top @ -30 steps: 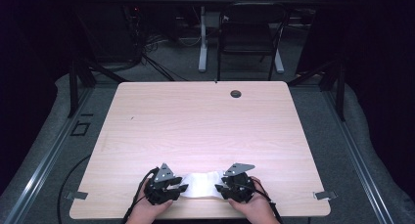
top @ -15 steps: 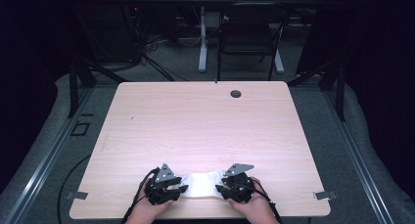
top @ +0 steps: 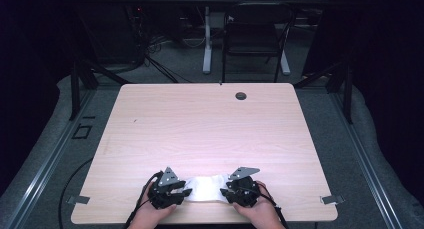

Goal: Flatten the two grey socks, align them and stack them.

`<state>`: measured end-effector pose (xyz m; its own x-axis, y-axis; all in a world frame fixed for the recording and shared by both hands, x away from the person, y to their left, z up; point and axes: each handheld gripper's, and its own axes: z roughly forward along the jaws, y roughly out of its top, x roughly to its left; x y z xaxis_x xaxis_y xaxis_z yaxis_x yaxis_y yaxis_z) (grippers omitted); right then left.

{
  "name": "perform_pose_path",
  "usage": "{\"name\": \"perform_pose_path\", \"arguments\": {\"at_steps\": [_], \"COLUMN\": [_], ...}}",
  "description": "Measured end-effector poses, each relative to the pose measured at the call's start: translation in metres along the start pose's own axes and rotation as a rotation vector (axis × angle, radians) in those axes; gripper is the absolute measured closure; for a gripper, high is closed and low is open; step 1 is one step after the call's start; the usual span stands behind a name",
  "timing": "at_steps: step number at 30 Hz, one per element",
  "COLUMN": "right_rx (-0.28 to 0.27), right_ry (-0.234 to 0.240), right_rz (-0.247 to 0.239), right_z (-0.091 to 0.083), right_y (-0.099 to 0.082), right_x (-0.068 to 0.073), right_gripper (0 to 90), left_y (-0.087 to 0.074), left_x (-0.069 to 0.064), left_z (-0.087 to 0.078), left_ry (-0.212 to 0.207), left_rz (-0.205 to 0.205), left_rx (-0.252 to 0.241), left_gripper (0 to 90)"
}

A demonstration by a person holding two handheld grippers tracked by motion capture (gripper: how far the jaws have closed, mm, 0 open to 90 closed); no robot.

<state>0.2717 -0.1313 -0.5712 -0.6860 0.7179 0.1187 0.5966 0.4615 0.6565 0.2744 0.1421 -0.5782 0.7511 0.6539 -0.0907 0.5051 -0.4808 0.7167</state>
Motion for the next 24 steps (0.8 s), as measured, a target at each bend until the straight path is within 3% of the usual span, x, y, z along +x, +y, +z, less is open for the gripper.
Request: {"name": "perform_pose_path", "arguments": {"at_steps": [18,24], "right_rx": [-0.030,-0.115], "right_ry": [-0.001,-0.001], "right_rz": [0.015,0.020], "right_z": [0.004,-0.009], "right_y": [0.005,0.009], "right_x": [-0.001,-0.003], "right_gripper": [62.6,59.4], "left_y": [0.003,0.006], "left_x": [0.008,0.013], "left_z": [0.000,-0.014], "left_ry": [0.010,0.006], "left_rz": [-0.028,-0.055], "left_rx": [-0.016,-0.074], "left_gripper": [57.9,51.4]}}
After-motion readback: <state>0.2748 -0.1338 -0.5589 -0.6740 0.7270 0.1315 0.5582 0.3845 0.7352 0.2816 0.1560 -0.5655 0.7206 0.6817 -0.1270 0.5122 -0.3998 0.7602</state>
